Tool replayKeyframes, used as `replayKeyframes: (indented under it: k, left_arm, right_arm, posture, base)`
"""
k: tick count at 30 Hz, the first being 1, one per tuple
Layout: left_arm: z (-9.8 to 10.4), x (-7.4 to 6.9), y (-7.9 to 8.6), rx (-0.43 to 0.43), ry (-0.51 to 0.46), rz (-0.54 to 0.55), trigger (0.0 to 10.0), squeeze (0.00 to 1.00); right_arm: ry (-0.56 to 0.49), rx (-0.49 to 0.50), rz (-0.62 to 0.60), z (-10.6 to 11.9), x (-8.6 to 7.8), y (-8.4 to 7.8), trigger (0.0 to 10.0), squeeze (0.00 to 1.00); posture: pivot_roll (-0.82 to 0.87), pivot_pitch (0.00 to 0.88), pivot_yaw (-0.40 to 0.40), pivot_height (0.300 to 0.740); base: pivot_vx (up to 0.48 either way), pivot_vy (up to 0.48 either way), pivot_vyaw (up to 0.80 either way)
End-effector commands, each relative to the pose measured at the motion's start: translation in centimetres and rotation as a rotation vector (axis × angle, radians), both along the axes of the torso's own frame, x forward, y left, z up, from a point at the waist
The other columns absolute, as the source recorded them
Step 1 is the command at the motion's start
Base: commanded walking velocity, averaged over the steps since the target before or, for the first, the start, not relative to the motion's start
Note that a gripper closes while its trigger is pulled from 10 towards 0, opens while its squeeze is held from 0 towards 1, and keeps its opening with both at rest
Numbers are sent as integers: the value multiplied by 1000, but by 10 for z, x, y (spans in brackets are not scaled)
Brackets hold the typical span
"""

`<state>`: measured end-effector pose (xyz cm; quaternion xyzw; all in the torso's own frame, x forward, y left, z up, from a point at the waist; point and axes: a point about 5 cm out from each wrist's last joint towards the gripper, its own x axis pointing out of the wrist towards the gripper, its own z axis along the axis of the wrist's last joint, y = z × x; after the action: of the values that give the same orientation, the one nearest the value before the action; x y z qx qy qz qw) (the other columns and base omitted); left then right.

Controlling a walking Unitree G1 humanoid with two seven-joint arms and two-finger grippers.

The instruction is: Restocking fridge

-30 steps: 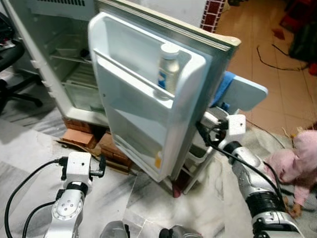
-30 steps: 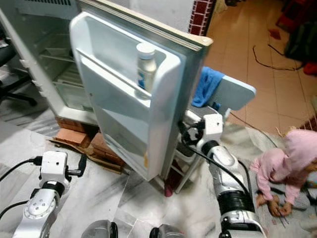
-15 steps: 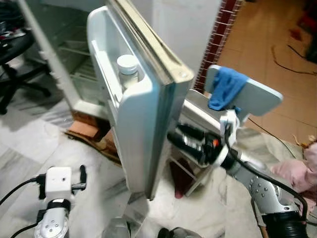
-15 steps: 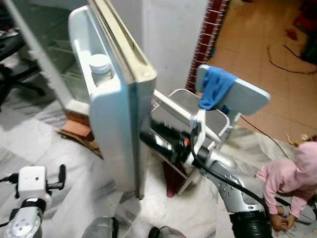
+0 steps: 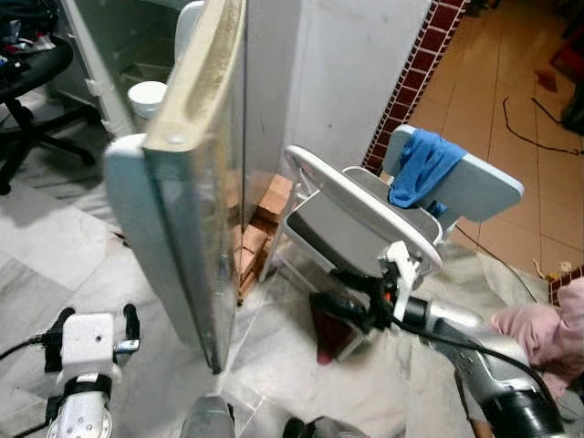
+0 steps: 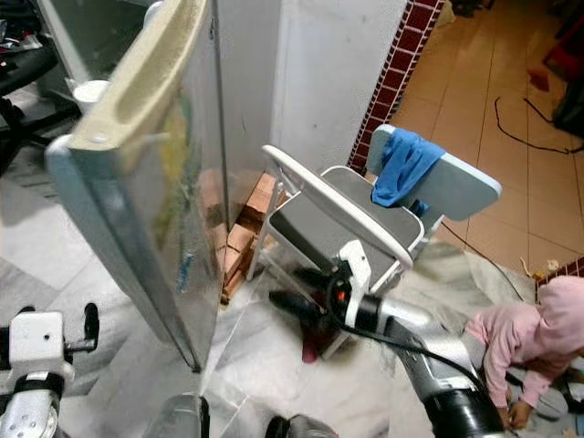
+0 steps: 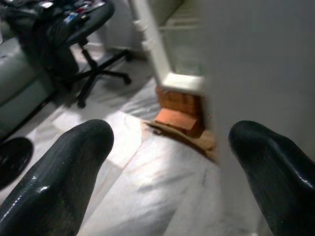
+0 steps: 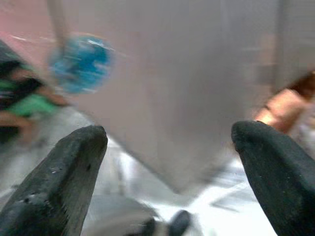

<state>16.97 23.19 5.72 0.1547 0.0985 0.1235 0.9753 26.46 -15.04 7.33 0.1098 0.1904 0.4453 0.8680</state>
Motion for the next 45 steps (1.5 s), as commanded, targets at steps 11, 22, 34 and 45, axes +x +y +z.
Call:
replayKeyframes:
  k: [11, 22, 34, 45]
  left_arm:
    - [11, 9, -35, 45, -21, -288, 10000, 0]
    - [20, 7, 41, 132, -43, 165, 10000, 0]
    - [27, 5, 44, 171, -75, 168, 10000, 0]
    - [4, 17, -55, -147, 51, -409, 10000, 0]
  right_arm:
    - [-54, -161, -200, -19, 19, -11, 10000, 0]
    - [-78, -189, -234, -27, 23, -11, 10000, 0]
    - [-126, -213, -300, -26, 32, -11, 10000, 0]
    - [-213, 2, -523, 32, 71, 31, 10000, 0]
  posture:
    - [217, 120, -103, 740]
    - [224, 115, -106, 740]
    - [226, 120, -112, 740]
    - [212, 108, -102, 740]
  base:
    - [0, 0, 0]
    - [0, 0, 0]
    - [0, 0, 0]
    - [0, 0, 0]
